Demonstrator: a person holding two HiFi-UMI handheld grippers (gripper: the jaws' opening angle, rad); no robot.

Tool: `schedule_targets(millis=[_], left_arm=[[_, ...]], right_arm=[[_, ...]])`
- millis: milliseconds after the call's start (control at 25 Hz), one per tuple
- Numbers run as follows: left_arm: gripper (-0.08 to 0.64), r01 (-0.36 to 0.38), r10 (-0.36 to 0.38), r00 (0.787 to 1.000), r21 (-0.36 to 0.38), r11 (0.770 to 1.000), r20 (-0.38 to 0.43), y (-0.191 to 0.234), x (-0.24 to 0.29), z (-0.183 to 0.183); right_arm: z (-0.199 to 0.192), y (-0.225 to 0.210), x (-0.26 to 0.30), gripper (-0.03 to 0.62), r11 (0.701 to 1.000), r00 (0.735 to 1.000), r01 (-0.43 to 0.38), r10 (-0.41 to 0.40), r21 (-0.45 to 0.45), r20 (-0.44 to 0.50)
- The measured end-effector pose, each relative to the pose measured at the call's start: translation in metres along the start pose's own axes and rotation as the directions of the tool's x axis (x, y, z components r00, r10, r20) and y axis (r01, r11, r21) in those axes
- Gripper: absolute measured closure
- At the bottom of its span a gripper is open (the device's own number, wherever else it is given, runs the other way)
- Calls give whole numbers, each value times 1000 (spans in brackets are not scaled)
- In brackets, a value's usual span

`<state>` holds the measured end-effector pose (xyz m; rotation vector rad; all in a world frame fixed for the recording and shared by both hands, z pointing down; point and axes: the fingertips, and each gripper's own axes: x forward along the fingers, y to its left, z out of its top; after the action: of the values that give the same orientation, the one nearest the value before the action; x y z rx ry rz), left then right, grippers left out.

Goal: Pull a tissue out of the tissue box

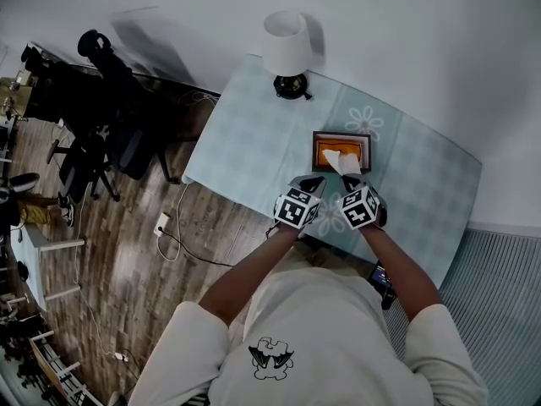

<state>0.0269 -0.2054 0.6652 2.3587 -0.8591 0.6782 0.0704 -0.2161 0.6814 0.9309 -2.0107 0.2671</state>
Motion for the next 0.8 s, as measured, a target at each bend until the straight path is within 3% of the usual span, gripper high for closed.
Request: schedule_targets(millis=[600,800], left_arm=[[554,-3,2,998,9,1000,68,-14,-24,16],[554,-4,3,995,13,1000,98,-21,-37,23]], right_arm=[[12,1,-46,578,994,993,4,-16,106,114],[15,3,-63,578,981,986,-11,-21,192,166]])
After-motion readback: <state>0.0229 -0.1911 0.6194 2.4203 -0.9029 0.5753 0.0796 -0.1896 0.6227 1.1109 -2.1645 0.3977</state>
